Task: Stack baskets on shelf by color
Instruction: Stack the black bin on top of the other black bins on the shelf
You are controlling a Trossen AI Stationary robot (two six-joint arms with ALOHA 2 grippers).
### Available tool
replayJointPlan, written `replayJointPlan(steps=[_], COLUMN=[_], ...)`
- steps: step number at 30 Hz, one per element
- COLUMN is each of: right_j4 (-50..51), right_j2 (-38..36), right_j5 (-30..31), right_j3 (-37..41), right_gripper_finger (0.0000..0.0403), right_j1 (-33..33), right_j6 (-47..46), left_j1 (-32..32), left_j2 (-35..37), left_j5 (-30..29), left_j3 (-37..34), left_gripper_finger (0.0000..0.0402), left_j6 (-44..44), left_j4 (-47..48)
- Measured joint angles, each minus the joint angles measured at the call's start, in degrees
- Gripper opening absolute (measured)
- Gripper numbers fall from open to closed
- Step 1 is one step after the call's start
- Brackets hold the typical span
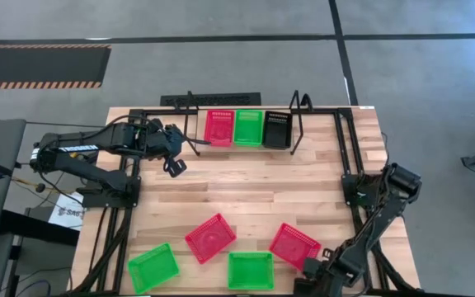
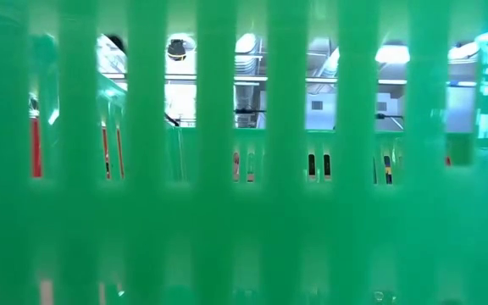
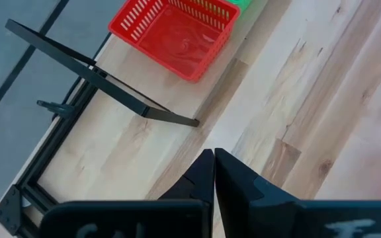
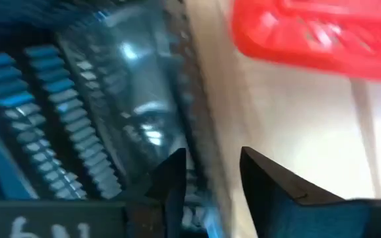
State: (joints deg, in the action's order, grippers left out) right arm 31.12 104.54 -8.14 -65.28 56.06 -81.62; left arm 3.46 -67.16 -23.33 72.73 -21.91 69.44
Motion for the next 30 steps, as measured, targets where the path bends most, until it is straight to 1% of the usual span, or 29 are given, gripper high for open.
replayJointPlan(steps=[1,3,6,7,11,15,17,20,22,24,27,30], right_j4=[0.67,1.40,3.42,3.10,2.84,2.49,2.47,3.81,8.24,15.30,25.40,28.20], right_j2=[-0.05,-0.20,-0.99,-1.24,-2.10,-4.63,-6.31,-9.46,-11.81,-13.81,-16.11,-18.36], right_j5=[-0.79,-1.86,-2.79,-3.16,-3.97,-3.87,-2.56,3.81,11.74,20.53,31.87,38.84], right_j3=[0.00,-0.02,0.03,-0.02,-0.28,-3.86,-6.32,-10.20,-13.20,-16.03,-19.36,-20.62], right_gripper_finger=[0.0148,0.0116,0.0040,0.0020,0.0010,0.0007,0.0006,0.0005,0.0005,0.0005,0.0004,0.0004], right_j1=[-0.14,-0.69,-1.36,-1.70,-3.02,-4.24,-4.89,-6.21,-7.73,-9.98,-14.82,-21.65], right_j6=[-0.02,-0.20,-0.40,-0.64,-3.20,-3.31,-2.51,-1.40,-0.66,-0.34,0.56,5.96], left_j1=[0.00,0.00,0.00,0.00,0.00,0.00,0.00,0.00,0.00,0.00,0.00,0.00], left_j2=[0.00,0.00,0.00,0.00,0.00,0.00,0.00,0.00,0.00,0.00,0.00,0.00], left_j5=[0.07,0.11,0.11,0.11,0.11,0.09,0.11,0.11,0.09,0.10,0.11,0.11], left_j3=[0.00,0.00,0.00,0.00,0.00,0.00,0.00,0.00,0.00,0.00,0.00,0.00], left_gripper_finger=[0.0000,0.0000,0.0000,0.0000,0.0000,0.0000,0.0000,0.0000,0.0000,0.0000,0.0000,0.0000], left_j6=[-0.03,-0.34,-0.59,-0.58,0.27,1.26,1.29,1.31,1.27,1.27,1.24,0.79], left_j4=[-0.01,-0.03,-0.06,-0.08,-0.08,-0.01,0.00,0.01,0.03,0.03,0.03,0.03])
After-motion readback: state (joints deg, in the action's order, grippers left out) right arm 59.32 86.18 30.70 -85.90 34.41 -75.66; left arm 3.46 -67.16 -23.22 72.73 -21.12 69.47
